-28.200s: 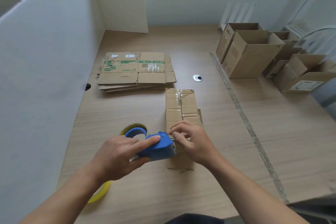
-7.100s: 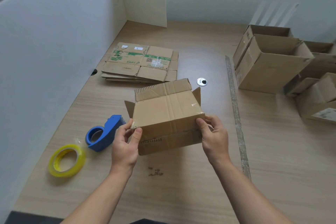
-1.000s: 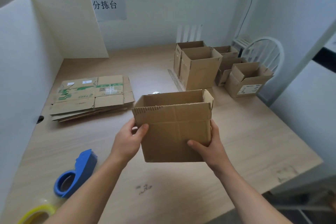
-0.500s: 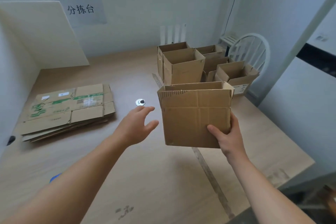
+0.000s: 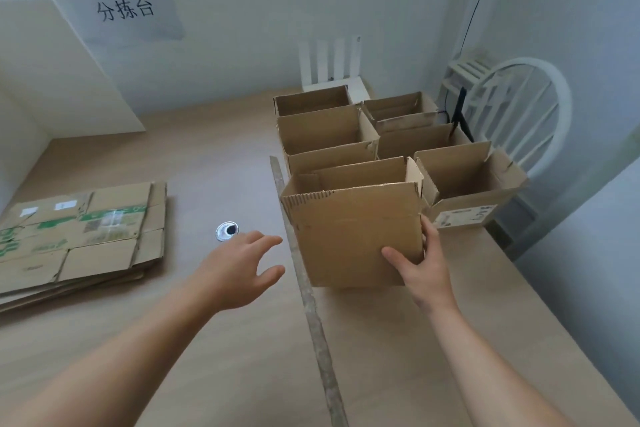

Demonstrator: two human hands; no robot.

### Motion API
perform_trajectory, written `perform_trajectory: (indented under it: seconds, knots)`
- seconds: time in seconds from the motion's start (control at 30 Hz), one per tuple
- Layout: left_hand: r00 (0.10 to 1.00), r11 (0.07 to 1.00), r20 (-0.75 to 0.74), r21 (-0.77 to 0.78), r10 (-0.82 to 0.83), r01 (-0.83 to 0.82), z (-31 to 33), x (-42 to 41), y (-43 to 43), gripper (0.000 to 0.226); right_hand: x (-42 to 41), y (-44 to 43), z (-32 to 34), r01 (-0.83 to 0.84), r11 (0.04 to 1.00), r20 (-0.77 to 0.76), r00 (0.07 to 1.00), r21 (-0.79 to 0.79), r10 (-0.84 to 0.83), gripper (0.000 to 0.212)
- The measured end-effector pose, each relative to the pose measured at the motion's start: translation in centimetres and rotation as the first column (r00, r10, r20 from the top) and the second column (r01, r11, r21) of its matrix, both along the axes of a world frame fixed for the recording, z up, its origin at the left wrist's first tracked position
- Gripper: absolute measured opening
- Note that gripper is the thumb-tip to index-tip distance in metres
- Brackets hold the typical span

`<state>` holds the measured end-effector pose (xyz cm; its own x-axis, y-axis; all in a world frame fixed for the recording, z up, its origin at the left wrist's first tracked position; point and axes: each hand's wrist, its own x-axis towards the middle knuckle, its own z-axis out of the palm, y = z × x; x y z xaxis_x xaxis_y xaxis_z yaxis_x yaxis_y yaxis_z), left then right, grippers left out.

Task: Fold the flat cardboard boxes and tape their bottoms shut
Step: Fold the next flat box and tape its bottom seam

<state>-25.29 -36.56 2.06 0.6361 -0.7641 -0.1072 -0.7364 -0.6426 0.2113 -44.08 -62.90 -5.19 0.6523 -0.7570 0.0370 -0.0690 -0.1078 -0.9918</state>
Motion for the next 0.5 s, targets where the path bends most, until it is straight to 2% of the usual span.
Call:
perform_trajectory:
  seconds: [0.27, 0.4, 0.5]
  knots:
    - [0.993, 1.0, -0.119, -0.008, 0.011, -0.012, -3.3, 1.2, -2.7, 0.053, 2.4, -4.3, -2.7, -0.085, 0.996, -0.014, 0.996, -0.024, 0.084, 0.087]
    - [0.99, 1.0, -0.139, -0.019, -0.014, 0.011, -4.0, 1.5, -3.4, 0.053, 2.8, -5.0, -4.5, -0.133, 0.991, -0.021, 0.991, 0.02, 0.134, 0.094]
    - [0.99, 0.999, -0.139, -0.03, -0.033, 0.029, -4.1, 1.6, -4.1, 0.054, 3.5, -5.1, -5.5, -0.117, 0.992, -0.048, 0.992, 0.045, 0.119, 0.087]
